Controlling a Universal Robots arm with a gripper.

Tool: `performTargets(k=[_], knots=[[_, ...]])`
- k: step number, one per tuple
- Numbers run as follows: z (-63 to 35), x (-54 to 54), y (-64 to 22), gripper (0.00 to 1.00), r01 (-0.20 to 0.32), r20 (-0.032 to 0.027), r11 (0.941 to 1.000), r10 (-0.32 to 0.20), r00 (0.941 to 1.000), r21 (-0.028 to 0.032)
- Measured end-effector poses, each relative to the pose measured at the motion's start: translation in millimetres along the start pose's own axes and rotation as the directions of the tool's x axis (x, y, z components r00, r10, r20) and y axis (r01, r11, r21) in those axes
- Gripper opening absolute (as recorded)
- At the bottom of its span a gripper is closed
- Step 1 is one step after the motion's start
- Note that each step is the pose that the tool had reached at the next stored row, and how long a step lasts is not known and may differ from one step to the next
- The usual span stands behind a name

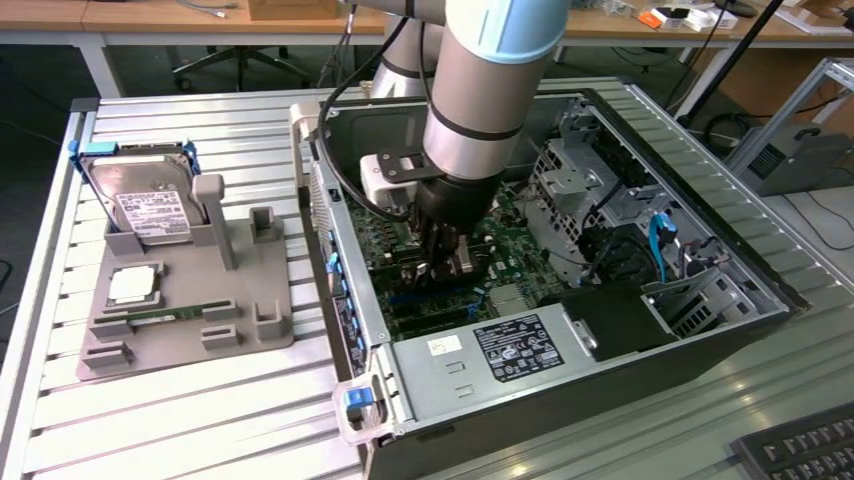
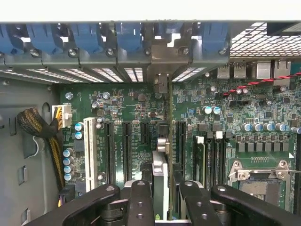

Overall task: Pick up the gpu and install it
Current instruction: 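Insert the gpu into the slot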

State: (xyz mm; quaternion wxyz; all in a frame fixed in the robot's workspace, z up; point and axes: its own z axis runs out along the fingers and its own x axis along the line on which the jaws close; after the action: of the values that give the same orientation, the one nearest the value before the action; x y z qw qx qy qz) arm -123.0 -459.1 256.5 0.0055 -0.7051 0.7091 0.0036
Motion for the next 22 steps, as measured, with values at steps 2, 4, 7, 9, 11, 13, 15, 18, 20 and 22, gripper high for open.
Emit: performTargets(k=[2,4,7,9,11,13,15,18,20,22], knots=[[0.0,0.1,0.0,0.27,0.0,0.0001,1.0,0.0,1.0,0.0],[0.0,0.2,0.1,0.27,0.0,-0.0001,1.0,0.0,1.0,0.0],[1.0,0.2,0.0,0.27,0.0,-0.0005,1.0,0.0,1.0,0.0],[2.2,0.3,0.0,0.27,0.0,-0.001,1.0,0.0,1.0,-0.0002],[3.0,0.3,0.0,0.27,0.0,-0.0009,1.0,0.0,1.0,-0.0002],[3.2,0.2,0.0,0.27,0.0,-0.0007,1.0,0.0,1.0,0.0],[3.2,0.2,0.0,0.27,0.0,-0.0006,1.0,0.0,1.0,0.0],[3.7,0.2,0.0,0.34,0.0,0.0004,1.0,0.0,1.0,0.0006],[3.2,0.2,0.0,0.4,0.0,-0.0006,1.0,0.0,1.0,0.0],[3.2,0.2,0.0,0.4,0.0,-0.0005,1.0,0.0,1.0,0.0]])
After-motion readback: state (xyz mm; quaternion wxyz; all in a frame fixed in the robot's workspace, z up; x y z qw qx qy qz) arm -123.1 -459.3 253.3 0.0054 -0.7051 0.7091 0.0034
